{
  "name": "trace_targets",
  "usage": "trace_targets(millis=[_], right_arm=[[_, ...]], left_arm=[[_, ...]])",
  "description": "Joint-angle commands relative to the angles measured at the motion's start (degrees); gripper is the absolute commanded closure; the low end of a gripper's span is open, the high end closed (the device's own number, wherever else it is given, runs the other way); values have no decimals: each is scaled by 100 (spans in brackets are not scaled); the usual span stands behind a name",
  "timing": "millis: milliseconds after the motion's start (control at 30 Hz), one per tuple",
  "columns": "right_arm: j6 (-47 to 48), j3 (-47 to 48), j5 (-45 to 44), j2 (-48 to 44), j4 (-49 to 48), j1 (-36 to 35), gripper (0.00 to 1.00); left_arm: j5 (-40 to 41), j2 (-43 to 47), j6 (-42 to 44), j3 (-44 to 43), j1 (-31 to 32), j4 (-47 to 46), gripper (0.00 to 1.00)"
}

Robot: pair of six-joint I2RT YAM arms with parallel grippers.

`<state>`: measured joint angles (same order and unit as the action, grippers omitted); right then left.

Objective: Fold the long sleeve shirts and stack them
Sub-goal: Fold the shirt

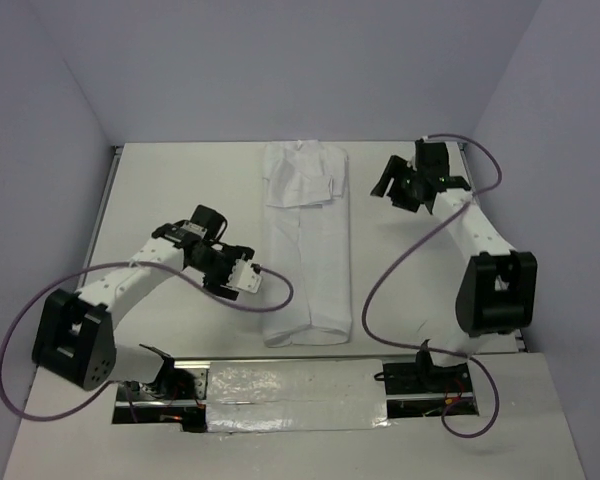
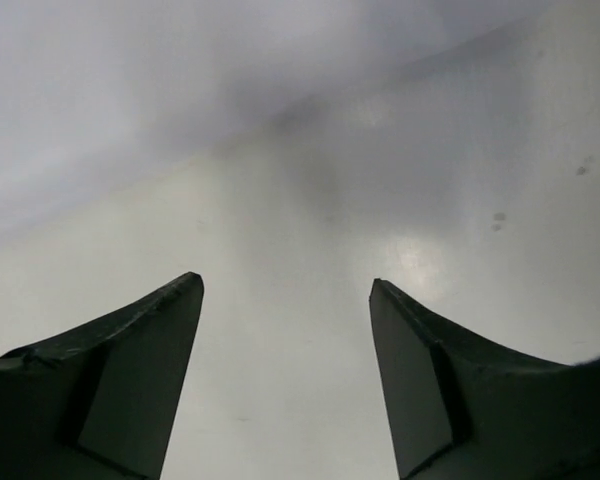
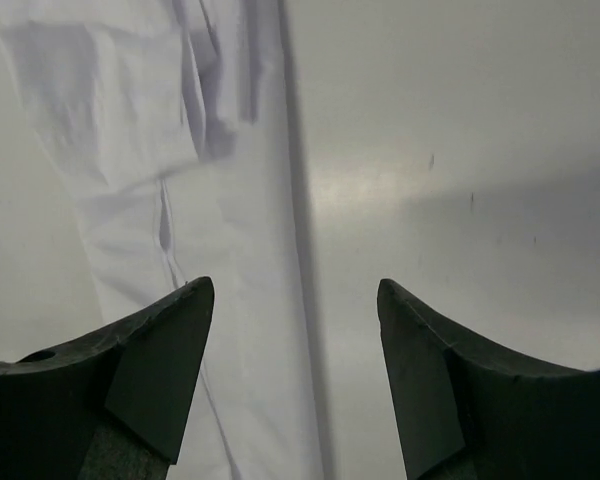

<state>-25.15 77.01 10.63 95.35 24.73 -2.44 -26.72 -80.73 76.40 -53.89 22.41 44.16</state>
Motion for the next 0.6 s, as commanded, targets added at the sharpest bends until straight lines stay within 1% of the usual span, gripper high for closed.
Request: trace_targets(millis=[0,33,67,133,233,333,400,433,567], right_arm=[[-7,-1552,-133,-1111,58,-239,26],[-69,-1819,-71,-1115,76,-266,27],[-122,-2074,-1,-1498,137,-362,27],[-262,-2731,-26,-2043,207,-537,29],[-403,-3418,-202,-2511,400,-1082,29],[-719,-4007,-1,-3099,375,-1538,30],[-974,-4412,114,-3294,156,-1907,30],[-1044,-4519,123,-3312,94,-1979,30],[-1220,-4739,194,-3207,-91,-2384,31]], left_arm=[[-744,1081,2197,630,139,-467,18],[-747,1268,2456,860,219,-470,16],[-869,1401,2676,1245,315,-792,15],[-879,1594,2993,1547,648,-1075,13],[-782,1482,3091,1846,1045,-1375,13],[-791,1358,2943,1934,1353,-1524,13],[-773,1384,2942,2101,1528,-1778,13],[-765,1402,2925,2189,1590,-1910,13],[-685,1489,2907,2567,1853,-2236,13]])
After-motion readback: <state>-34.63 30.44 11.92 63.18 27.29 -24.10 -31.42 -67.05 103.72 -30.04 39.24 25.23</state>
